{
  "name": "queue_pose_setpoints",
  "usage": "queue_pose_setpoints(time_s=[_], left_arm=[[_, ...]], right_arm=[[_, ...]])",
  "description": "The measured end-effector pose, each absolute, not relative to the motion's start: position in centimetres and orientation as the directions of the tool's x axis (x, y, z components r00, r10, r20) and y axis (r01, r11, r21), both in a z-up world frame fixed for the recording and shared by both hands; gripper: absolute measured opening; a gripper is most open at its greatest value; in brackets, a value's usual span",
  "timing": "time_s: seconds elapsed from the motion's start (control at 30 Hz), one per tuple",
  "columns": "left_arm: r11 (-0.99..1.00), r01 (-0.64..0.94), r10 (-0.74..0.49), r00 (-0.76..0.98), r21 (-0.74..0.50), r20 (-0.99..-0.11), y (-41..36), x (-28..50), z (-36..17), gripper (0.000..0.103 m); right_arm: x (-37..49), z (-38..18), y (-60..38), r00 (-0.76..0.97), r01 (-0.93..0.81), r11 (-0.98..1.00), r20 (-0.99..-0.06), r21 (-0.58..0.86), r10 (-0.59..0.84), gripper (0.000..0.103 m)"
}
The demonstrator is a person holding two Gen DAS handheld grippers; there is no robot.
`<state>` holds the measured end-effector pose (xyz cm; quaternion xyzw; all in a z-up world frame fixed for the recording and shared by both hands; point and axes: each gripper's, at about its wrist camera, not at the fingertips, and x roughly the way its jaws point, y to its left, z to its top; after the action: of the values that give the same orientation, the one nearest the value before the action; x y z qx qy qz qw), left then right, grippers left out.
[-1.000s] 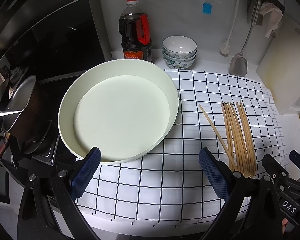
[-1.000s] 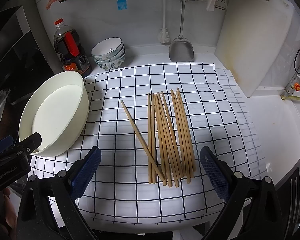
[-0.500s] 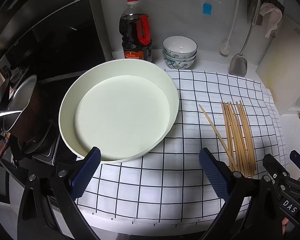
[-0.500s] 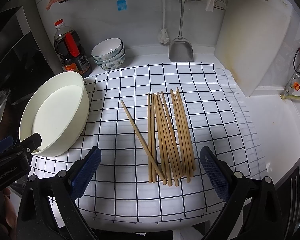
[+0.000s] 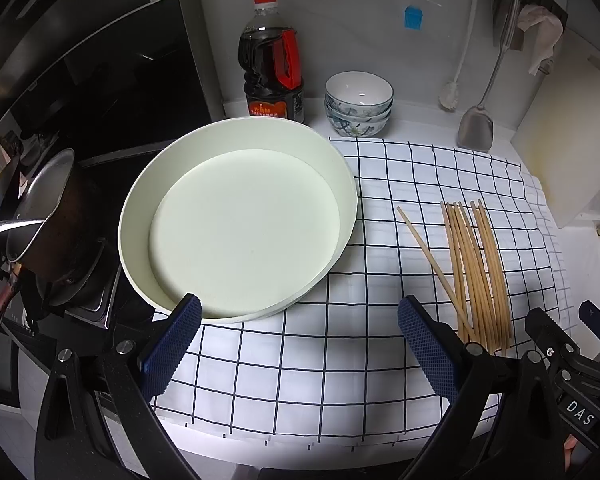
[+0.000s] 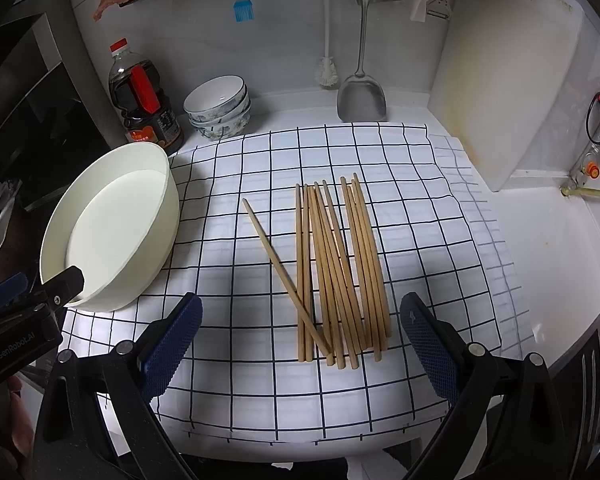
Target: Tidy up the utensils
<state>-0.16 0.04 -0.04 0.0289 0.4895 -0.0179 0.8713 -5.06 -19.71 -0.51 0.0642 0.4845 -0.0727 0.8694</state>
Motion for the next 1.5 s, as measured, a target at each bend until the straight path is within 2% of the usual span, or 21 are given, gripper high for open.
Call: queue_pose_setpoints(time_s=[0.47, 0.7, 0.97, 1.5], left_arm=[[0.997, 0.072, -0.017, 0.507, 0.022, -0.862, -0.4, -0.6, -0.9, 0.097], [0.988, 0.154, -0.081, 0.466, -0.009, -0.881, -3.9, -0.5, -3.2, 0.097], [0.985, 0.16, -0.125, 0.448, -0.058, -0.885, -7.5, 1.2, -6.6, 0.097], [0.996, 0.082, -0.067, 0.45, -0.033, -0.89, -12.0, 5.2, -13.7, 0.097]], right_arm=[[-5.4, -1.1, -20.4, 0.515, 0.19, 0.979, -0.856, 0.072, -0.037, 0.095], [-6.2, -2.5, -23.7, 0.531, 0.2, 0.975, -0.847, 0.1, -0.022, 0.095], [-5.9, -6.2, -27.7, 0.551, 0.144, 0.987, -0.834, 0.065, -0.025, 0.095], [-0.9, -13.2, -32.5, 0.563, 0.141, 0.99, -0.821, -0.014, -0.092, 0.094]])
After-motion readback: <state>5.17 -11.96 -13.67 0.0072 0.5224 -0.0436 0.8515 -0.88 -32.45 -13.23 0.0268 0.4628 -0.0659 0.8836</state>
